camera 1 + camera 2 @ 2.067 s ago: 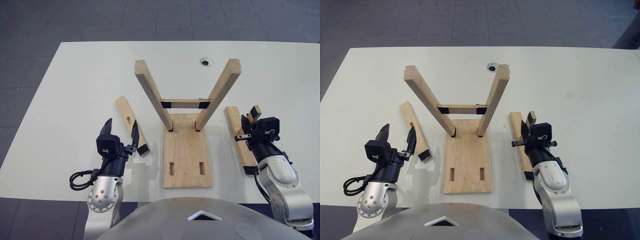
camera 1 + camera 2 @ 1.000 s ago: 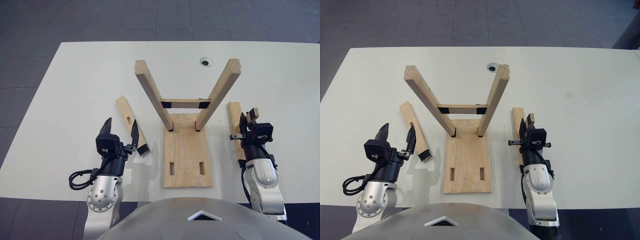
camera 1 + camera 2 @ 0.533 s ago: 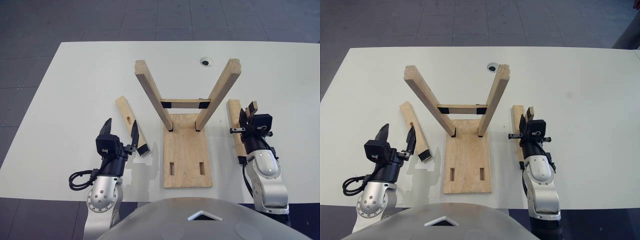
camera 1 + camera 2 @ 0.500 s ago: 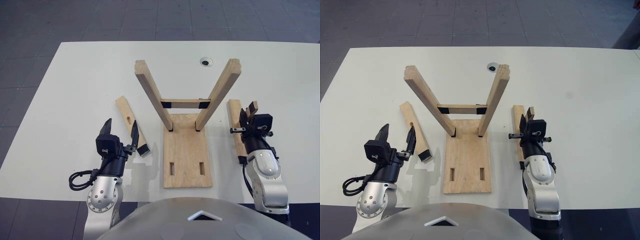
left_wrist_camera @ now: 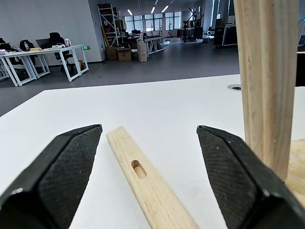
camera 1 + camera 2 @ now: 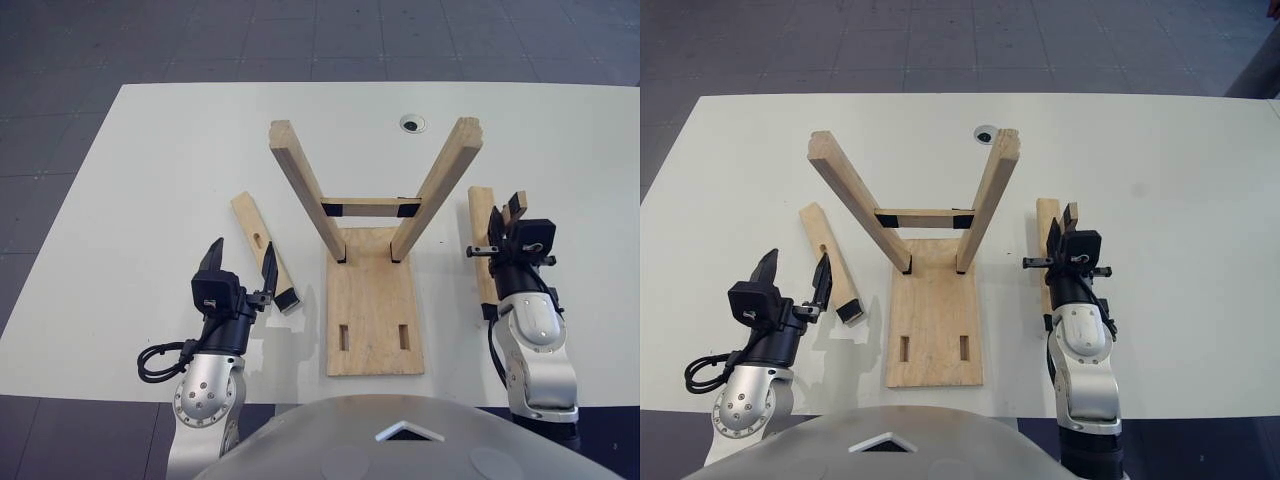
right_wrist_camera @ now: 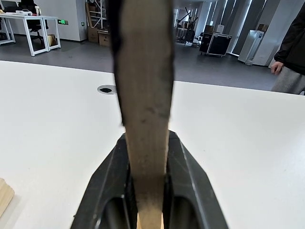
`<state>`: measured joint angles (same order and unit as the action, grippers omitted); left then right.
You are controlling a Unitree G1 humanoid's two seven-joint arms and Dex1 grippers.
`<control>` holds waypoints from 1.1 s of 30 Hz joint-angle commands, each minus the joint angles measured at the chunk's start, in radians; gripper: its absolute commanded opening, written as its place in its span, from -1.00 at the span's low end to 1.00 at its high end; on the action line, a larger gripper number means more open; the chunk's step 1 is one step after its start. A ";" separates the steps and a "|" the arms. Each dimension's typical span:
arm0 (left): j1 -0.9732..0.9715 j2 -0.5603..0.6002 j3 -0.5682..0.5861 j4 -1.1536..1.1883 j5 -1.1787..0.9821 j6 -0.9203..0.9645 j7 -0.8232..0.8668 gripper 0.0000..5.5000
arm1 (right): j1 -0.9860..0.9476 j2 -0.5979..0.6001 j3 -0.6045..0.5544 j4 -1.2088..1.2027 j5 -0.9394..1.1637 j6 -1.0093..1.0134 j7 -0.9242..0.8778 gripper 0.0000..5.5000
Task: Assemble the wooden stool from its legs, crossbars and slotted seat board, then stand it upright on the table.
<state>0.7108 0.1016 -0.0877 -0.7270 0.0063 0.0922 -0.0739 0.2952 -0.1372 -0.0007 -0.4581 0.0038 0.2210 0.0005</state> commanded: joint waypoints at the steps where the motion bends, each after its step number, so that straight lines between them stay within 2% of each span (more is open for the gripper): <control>1: -0.002 0.002 -0.006 -0.007 0.008 0.014 0.001 0.34 | -0.014 0.011 0.004 0.078 -0.026 -0.058 -0.006 -0.85; 6: -0.002 0.003 -0.009 -0.011 0.010 0.016 0.000 0.34 | 0.025 0.047 0.039 0.481 -0.048 -0.138 -0.011 -0.85; 9: 0.001 0.004 -0.007 -0.015 0.009 0.018 0.001 0.34 | 0.034 0.059 0.049 0.544 -0.044 -0.175 -0.007 -0.85; 15: -0.006 0.002 -0.010 -0.009 0.010 0.018 0.002 0.34 | 0.015 0.053 0.036 0.547 -0.034 -0.202 -0.007 -0.85; 22: -0.009 0.002 -0.007 -0.004 0.009 0.014 0.002 0.34 | 0.016 0.051 0.044 0.360 -0.038 -0.185 -0.011 -0.85; 27: -0.007 0.001 -0.005 -0.002 0.007 0.012 0.003 0.34 | 0.019 0.050 0.044 0.319 -0.040 -0.161 -0.008 -0.85; 28: -0.007 0.001 -0.005 -0.002 0.006 0.011 0.003 0.34 | 0.019 0.048 0.043 0.307 -0.038 -0.157 -0.004 -0.72; 33: -0.002 0.001 -0.003 -0.002 0.006 0.009 0.002 0.34 | 0.019 0.041 0.039 0.213 -0.040 -0.123 0.008 -0.45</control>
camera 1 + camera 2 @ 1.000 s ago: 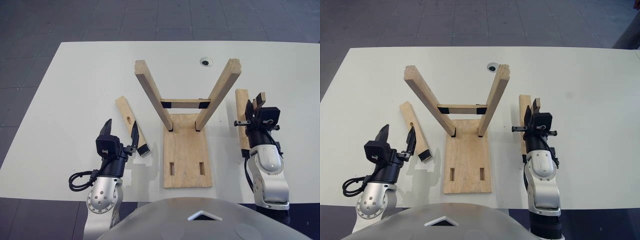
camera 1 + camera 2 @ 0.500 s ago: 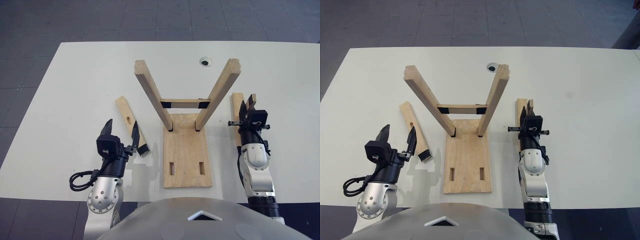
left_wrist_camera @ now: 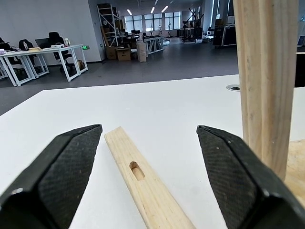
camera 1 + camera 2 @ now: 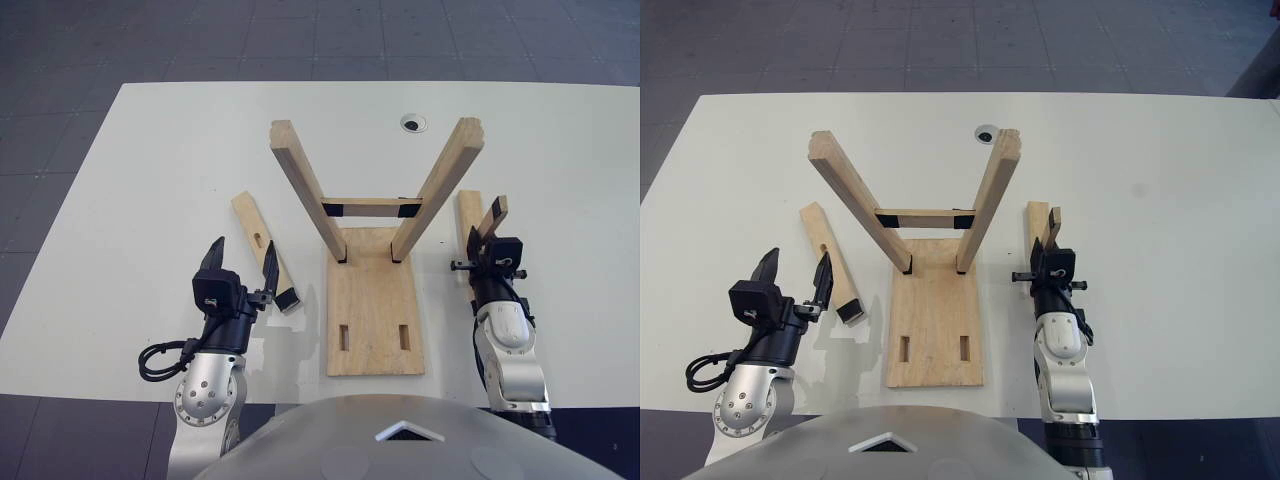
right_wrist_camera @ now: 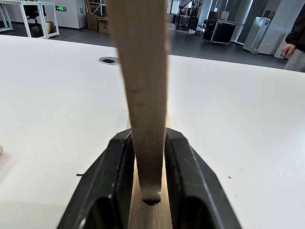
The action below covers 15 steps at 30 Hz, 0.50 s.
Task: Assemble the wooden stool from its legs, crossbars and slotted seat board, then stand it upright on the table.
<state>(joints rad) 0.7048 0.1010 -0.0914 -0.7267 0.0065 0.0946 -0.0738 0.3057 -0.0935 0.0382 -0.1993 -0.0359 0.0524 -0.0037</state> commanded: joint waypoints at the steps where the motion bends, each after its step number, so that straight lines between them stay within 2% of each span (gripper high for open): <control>1: 0.005 0.002 0.001 -0.003 0.005 0.006 0.001 0.34 | 0.009 -0.003 -0.001 -0.057 -0.001 0.051 0.014 -0.41; 3: 0.006 0.002 0.001 -0.003 0.005 0.006 0.001 0.34 | 0.010 -0.005 -0.007 -0.077 -0.001 0.065 0.016 -0.24; 6: 0.006 0.002 0.001 -0.004 0.006 0.006 0.001 0.34 | 0.017 -0.004 -0.012 -0.128 0.004 0.092 0.021 -0.08; 14: 0.007 -0.001 0.001 -0.002 0.007 0.003 0.003 0.34 | 0.016 -0.001 -0.017 -0.540 0.040 0.314 0.038 0.49; 15: 0.007 -0.001 0.001 -0.002 0.007 0.003 0.003 0.34 | 0.010 0.000 -0.017 -0.580 0.042 0.348 0.036 0.49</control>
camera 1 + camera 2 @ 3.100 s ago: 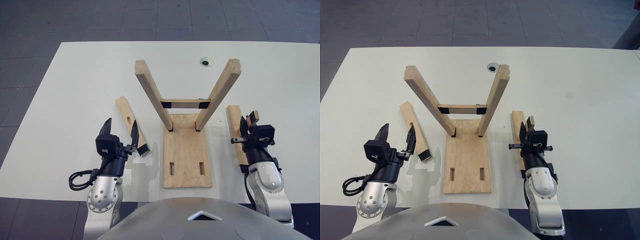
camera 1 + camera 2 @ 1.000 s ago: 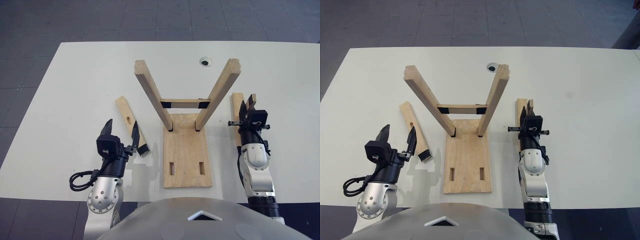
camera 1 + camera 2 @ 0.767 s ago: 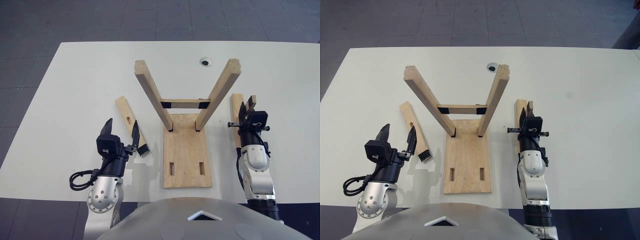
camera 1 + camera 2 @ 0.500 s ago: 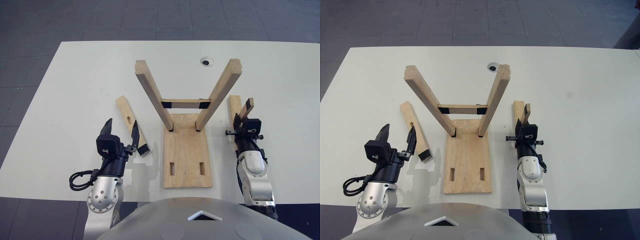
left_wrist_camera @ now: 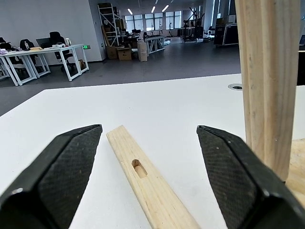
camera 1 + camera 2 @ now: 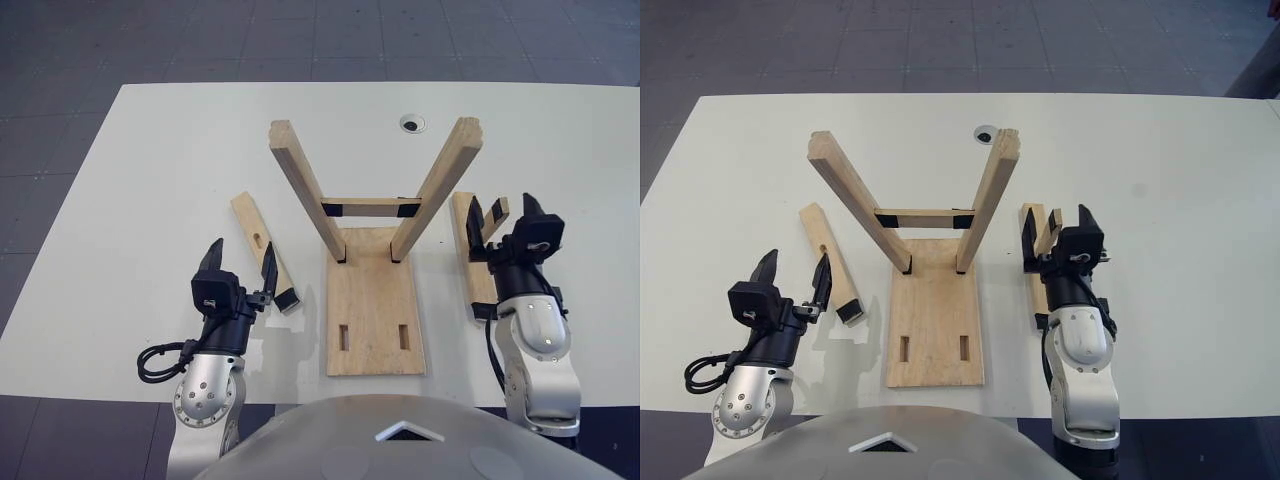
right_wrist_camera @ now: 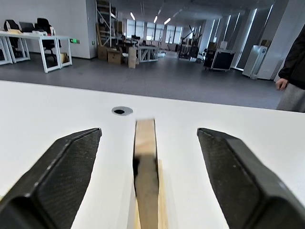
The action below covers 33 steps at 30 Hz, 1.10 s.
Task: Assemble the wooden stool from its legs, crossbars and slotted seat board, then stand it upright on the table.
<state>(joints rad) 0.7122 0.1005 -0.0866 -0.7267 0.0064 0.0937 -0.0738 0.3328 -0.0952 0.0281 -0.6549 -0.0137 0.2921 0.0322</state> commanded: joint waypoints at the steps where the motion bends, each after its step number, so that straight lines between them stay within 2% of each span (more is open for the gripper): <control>1: -0.002 -0.001 -0.004 -0.001 0.007 0.005 0.003 0.34 | -0.028 0.003 -0.005 -0.171 0.023 0.144 -0.002 0.49; 4: -0.007 -0.003 -0.007 0.003 0.009 0.005 0.005 0.34 | -0.078 0.006 -0.007 -0.272 0.035 0.239 -0.009 0.49; 6: -0.009 -0.008 -0.011 0.005 0.012 0.004 0.009 0.34 | -0.158 0.003 -0.034 -0.257 0.045 0.283 -0.009 0.49; 10: -0.021 -0.016 -0.025 0.014 0.022 0.001 0.014 0.34 | -0.354 0.002 -0.115 -0.075 0.078 0.327 -0.020 0.49; 13: -0.028 -0.019 -0.032 0.019 0.028 -0.002 0.017 0.34 | -0.441 0.006 -0.124 0.033 0.082 0.334 -0.027 0.49; 18: -0.035 -0.017 -0.033 0.017 0.027 0.003 0.014 0.34 | -0.431 0.011 -0.097 0.103 0.068 0.318 -0.030 0.49; 27: -0.030 -0.015 -0.032 0.010 0.027 0.005 0.014 0.34 | -0.557 0.022 -0.078 -0.236 0.075 0.393 -0.081 0.49; 33: -0.024 -0.013 -0.035 0.002 0.026 0.006 0.012 0.34 | -0.343 0.043 -0.056 0.047 0.063 0.315 -0.070 0.49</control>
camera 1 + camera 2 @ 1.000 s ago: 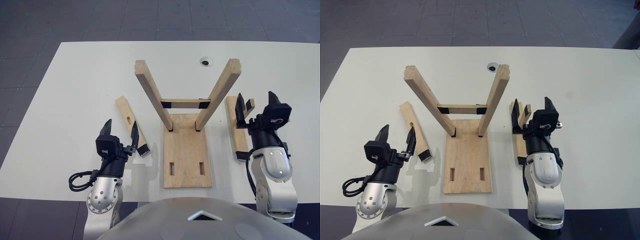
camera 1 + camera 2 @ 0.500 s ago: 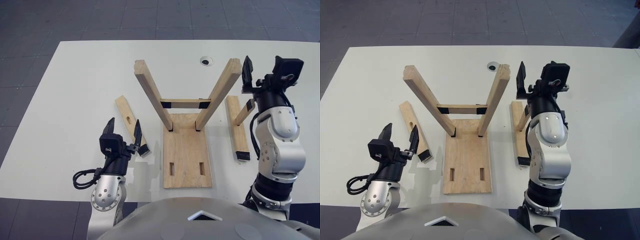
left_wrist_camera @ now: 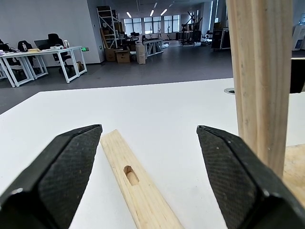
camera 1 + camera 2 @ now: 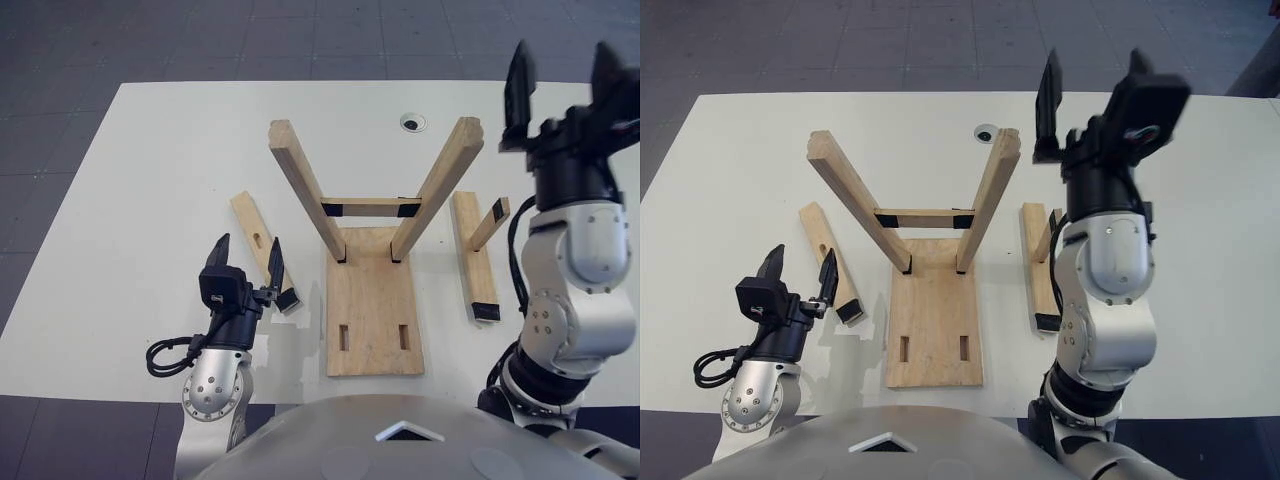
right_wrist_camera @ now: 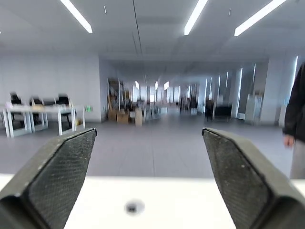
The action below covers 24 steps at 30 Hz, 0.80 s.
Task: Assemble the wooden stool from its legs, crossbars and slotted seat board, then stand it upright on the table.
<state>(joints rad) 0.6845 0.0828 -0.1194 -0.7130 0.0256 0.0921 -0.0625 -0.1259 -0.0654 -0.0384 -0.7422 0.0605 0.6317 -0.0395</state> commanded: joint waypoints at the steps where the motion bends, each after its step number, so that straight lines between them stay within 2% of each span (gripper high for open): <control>1: 0.006 0.006 -0.001 -0.016 0.006 0.009 -0.001 0.34 | 0.177 0.018 0.021 0.172 -0.017 -0.034 -0.001 0.49; 4: 0.016 0.007 0.003 -0.027 0.003 0.012 0.000 0.34 | 0.318 0.039 0.045 0.219 -0.022 -0.068 -0.005 0.49; 6: 0.021 0.008 0.006 -0.028 0.001 0.012 0.000 0.34 | 0.347 0.040 0.059 0.217 -0.024 -0.090 -0.001 0.49; 24: 0.003 0.003 0.003 -0.010 0.001 0.009 0.003 0.34 | 0.280 0.029 -0.005 0.105 0.010 -0.145 0.011 0.49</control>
<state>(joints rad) 0.6938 0.0861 -0.1148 -0.7274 0.0245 0.0926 -0.0625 0.1334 -0.0434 -0.0376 -0.6657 0.0576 0.4562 -0.0341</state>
